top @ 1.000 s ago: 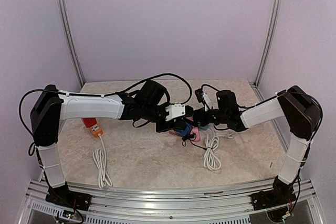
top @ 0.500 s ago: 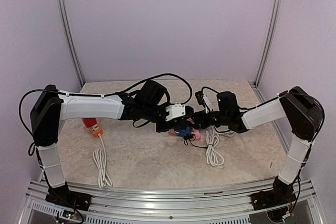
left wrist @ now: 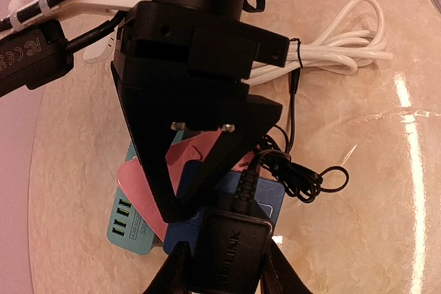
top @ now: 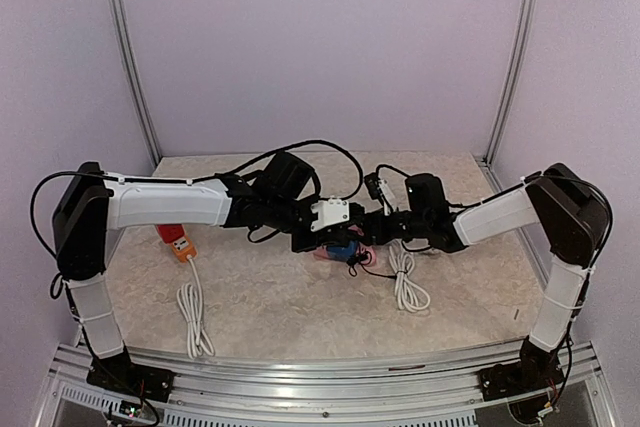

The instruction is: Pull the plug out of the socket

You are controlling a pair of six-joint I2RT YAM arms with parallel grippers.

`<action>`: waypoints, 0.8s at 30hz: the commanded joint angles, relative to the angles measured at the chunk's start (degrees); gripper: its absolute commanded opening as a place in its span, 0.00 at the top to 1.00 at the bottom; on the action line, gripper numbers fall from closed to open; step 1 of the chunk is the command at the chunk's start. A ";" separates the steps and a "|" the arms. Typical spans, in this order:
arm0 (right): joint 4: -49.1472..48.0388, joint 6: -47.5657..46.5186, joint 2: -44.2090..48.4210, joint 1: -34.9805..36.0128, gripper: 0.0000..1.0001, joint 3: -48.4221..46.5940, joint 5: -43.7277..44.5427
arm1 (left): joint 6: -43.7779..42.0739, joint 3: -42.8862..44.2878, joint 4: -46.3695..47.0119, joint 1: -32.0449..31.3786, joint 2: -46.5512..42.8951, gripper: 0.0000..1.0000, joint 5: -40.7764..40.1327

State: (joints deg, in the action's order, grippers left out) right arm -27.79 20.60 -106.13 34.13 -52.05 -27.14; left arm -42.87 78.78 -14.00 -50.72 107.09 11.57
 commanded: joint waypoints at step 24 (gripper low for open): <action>10.65 -3.96 -0.67 0.68 0.32 -0.98 8.40 | 2.68 -1.67 -0.40 -2.16 -12.38 0.88 5.41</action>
State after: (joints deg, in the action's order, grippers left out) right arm -27.70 19.16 -107.92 35.22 -54.54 -25.17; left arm -41.80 80.47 -15.31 -52.56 98.28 17.47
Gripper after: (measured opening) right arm 0.666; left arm 0.282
